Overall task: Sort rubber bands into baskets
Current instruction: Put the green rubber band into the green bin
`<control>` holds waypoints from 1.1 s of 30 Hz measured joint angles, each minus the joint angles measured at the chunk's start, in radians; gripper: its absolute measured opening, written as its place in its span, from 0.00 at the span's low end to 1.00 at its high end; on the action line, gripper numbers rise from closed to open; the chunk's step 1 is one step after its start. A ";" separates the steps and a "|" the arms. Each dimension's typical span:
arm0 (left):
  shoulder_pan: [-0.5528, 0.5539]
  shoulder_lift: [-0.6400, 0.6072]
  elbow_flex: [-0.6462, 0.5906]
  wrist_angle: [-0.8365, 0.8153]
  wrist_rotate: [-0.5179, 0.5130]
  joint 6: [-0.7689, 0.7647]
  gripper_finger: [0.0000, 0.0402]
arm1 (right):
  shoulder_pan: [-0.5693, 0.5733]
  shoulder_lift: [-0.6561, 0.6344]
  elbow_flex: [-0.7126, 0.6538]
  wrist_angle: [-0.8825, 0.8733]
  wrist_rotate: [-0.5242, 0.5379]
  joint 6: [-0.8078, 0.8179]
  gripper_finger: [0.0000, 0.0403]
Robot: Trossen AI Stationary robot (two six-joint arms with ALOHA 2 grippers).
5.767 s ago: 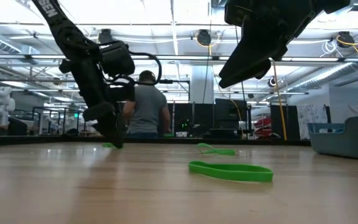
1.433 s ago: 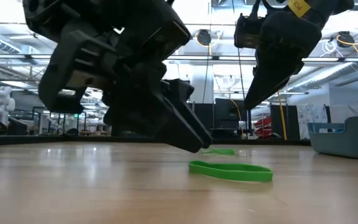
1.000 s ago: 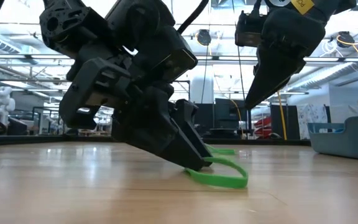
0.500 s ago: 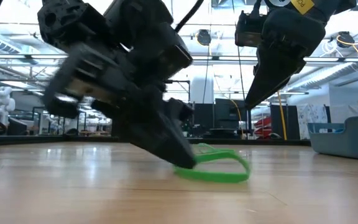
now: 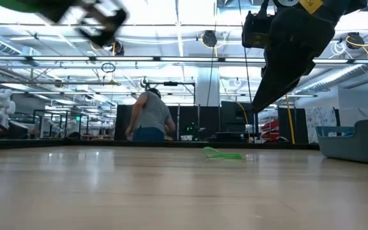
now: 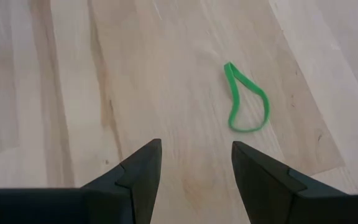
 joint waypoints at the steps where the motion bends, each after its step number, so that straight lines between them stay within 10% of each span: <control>1: -0.023 -0.022 -0.002 -0.054 -0.026 -0.035 0.00 | 0.004 0.000 0.000 0.000 0.000 0.000 0.46; 19: -0.364 -0.214 0.000 -0.632 -0.180 -0.735 0.00 | 0.012 0.000 0.000 0.012 0.001 0.008 0.46; 33: -0.434 -0.214 0.000 -0.724 -0.172 -0.839 0.01 | 0.012 0.000 0.000 0.059 0.004 0.001 0.46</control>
